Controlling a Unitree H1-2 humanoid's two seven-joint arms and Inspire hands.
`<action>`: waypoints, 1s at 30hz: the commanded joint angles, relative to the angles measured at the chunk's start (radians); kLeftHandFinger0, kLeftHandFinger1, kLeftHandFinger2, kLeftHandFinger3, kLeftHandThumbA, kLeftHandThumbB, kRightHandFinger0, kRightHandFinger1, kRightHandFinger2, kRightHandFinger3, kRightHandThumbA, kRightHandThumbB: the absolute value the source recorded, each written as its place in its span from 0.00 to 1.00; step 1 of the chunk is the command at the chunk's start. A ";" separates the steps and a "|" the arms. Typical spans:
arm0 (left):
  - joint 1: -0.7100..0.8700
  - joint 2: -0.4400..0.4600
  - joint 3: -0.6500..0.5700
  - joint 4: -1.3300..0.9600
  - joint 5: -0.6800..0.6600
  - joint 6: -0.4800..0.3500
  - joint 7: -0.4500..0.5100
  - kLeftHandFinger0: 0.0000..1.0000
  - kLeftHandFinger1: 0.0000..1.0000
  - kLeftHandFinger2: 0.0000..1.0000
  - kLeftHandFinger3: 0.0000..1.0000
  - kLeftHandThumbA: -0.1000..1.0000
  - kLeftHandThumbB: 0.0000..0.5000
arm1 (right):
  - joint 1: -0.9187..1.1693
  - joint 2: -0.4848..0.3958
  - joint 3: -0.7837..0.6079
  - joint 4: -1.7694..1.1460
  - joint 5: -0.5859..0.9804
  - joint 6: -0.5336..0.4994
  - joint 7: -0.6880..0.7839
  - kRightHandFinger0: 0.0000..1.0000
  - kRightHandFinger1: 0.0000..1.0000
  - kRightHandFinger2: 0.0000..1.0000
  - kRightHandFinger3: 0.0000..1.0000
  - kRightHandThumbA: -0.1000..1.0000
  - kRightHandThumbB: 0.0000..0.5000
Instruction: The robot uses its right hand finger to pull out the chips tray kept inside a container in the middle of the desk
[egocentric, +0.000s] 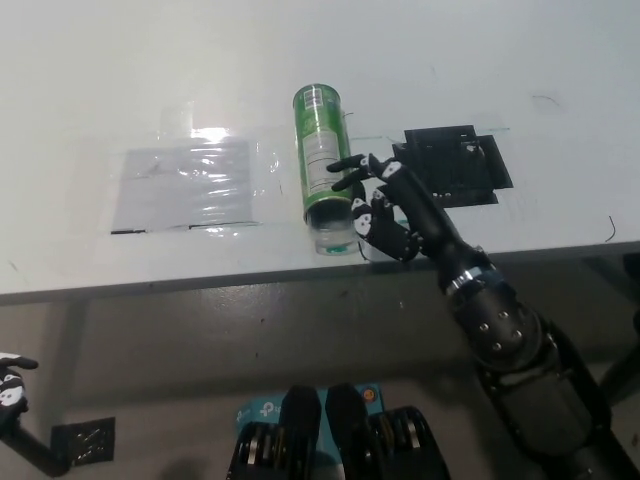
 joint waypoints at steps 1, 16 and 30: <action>-0.009 0.028 0.007 -0.036 -0.004 -0.008 -0.013 0.13 0.10 0.18 0.39 0.11 0.00 | -0.073 0.000 0.018 0.044 -0.059 -0.121 -0.010 0.02 0.13 0.60 0.72 0.00 0.39; -0.022 0.039 0.012 -0.039 -0.012 -0.011 -0.019 0.15 0.12 0.20 0.39 0.10 0.00 | -0.091 -0.074 0.045 0.156 -0.167 -0.217 -0.014 0.11 0.20 0.57 0.74 0.00 0.32; -0.032 0.083 0.036 -0.074 -0.030 0.026 -0.023 0.13 0.11 0.20 0.38 0.12 0.00 | 0.001 -0.063 0.105 0.146 -0.210 -0.242 0.005 0.02 0.14 0.61 0.74 0.00 0.31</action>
